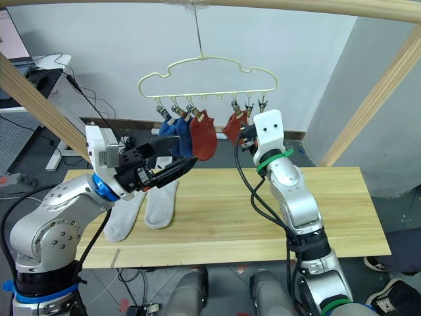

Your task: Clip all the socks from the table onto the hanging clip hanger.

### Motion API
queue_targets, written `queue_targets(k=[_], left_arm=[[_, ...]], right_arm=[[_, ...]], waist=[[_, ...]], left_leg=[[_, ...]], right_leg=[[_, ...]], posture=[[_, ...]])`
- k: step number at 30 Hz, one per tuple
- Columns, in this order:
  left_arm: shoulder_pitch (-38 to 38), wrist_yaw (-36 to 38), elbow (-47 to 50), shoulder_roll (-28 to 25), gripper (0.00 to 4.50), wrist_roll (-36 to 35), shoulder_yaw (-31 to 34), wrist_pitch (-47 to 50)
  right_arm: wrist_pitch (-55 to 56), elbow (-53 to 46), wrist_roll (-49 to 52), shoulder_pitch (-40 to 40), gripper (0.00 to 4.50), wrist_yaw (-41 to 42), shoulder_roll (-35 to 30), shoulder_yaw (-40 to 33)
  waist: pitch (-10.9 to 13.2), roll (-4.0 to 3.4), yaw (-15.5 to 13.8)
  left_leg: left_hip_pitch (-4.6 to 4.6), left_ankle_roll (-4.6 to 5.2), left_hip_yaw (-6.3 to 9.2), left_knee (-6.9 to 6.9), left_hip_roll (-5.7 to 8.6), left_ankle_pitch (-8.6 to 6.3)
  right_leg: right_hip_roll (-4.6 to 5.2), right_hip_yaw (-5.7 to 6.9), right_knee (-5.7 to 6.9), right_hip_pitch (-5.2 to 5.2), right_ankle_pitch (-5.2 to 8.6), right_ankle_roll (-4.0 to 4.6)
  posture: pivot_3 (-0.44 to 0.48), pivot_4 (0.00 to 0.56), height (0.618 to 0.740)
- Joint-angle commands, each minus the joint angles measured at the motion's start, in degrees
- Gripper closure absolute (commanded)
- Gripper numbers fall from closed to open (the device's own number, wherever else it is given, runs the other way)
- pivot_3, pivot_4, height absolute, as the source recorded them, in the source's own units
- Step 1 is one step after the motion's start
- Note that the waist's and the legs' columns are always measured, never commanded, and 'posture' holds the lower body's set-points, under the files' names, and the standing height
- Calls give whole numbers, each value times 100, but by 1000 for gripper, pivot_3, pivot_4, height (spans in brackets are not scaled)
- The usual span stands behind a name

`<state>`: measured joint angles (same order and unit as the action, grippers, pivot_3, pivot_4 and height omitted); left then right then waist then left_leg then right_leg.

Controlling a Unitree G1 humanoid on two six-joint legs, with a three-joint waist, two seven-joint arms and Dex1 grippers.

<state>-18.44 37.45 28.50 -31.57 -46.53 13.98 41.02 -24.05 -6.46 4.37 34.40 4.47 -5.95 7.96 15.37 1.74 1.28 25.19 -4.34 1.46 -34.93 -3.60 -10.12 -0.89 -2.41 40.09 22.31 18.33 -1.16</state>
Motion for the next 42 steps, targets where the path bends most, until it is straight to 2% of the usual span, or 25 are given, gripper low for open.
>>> queue_targets(k=[1,19,42], left_arm=[[32,-152,286,-59,0,-240,171,-13],[144,-572,586,-182,0,-641,175,-64],[97,-524,433,-272,0,-529,108,-195]], right_arm=[[272,125,-125,194,2800,-136,121,-171],[728,1430,-154,906,2800,-394,478,-604],[965,1997,-105,1271,2800,-637,611,-817]], waist=[[0,0,0],[0,0,-137],[0,0,-170]], left_leg=[[0,0,1,1,0,0],[-1,0,-1,1,1,0],[-1,0,-1,1,0,0]], right_leg=[[0,1,0,0,0,0],[0,4,0,0,-1,1],[0,6,0,0,-2,4]], posture=[[102,241,740],[137,231,740],[150,230,740]])
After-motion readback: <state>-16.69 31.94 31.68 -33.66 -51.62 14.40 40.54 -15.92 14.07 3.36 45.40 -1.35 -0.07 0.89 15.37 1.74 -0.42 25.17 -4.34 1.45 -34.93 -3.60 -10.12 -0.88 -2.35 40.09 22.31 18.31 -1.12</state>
